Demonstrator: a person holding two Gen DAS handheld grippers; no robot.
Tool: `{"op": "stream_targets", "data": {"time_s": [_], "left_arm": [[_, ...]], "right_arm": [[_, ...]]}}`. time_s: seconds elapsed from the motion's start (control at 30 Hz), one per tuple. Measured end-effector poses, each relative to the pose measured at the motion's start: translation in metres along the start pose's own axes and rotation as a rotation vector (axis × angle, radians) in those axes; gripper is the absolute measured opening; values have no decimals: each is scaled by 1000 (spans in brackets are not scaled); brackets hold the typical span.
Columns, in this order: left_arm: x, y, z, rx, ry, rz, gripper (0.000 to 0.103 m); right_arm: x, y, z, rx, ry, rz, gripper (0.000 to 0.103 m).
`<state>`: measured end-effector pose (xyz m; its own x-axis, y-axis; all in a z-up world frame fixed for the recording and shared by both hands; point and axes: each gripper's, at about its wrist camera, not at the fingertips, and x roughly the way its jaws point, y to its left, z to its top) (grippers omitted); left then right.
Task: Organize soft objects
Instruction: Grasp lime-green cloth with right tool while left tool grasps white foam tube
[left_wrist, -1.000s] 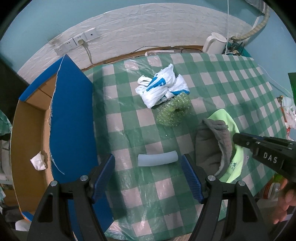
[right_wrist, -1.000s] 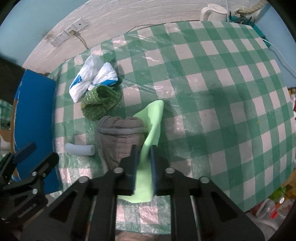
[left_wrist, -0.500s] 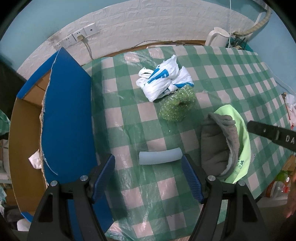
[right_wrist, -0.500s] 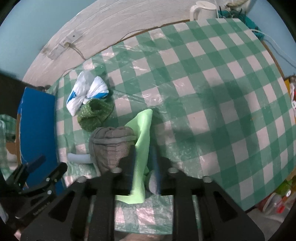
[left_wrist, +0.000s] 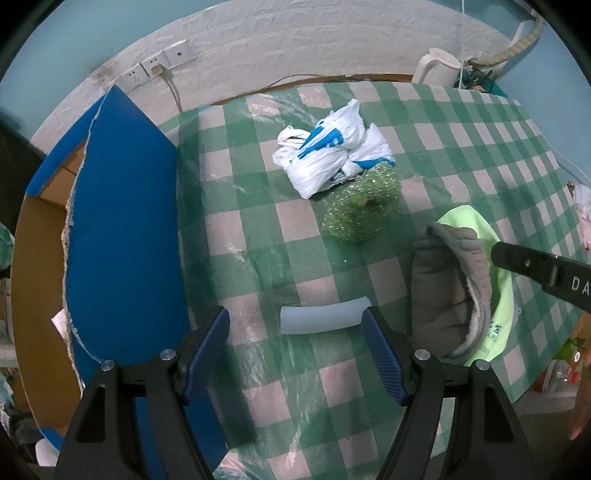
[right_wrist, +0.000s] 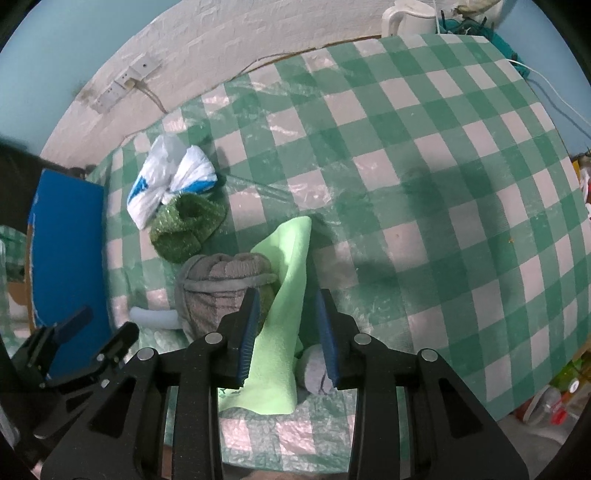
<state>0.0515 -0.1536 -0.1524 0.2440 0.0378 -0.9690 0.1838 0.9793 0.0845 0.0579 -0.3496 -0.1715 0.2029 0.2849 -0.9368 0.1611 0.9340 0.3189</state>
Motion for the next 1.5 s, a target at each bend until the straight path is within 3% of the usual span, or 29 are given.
{"op": "stream_targets", "data": {"time_s": [0.4,0.8,0.83,0.9,1.27,1.37,1.5], "left_arm": [[17,11,4,-34,49,-44,75],[28,-4,10,17,63,-55,76],[30,-7,9,28,66,-54,76],[34,-12,8,46,70,-52,76],[56,-27,12,104,66,-16,78],[58,-31,13,117,47,-7,66],[58,-43,6,138,22,-3,61]], "right_arm": [[11,-6,0,20,27,-47,32],[27,-4,-3,-9,81,-30,32],[28,-5,-3,-14,80,-33,30],[28,-3,-4,-34,76,-24,13],[10,8,-3,-84,1,-31,8],[3,9,-1,-81,-21,-32,8],[-6,7,-3,-75,-43,-20,8]]}}
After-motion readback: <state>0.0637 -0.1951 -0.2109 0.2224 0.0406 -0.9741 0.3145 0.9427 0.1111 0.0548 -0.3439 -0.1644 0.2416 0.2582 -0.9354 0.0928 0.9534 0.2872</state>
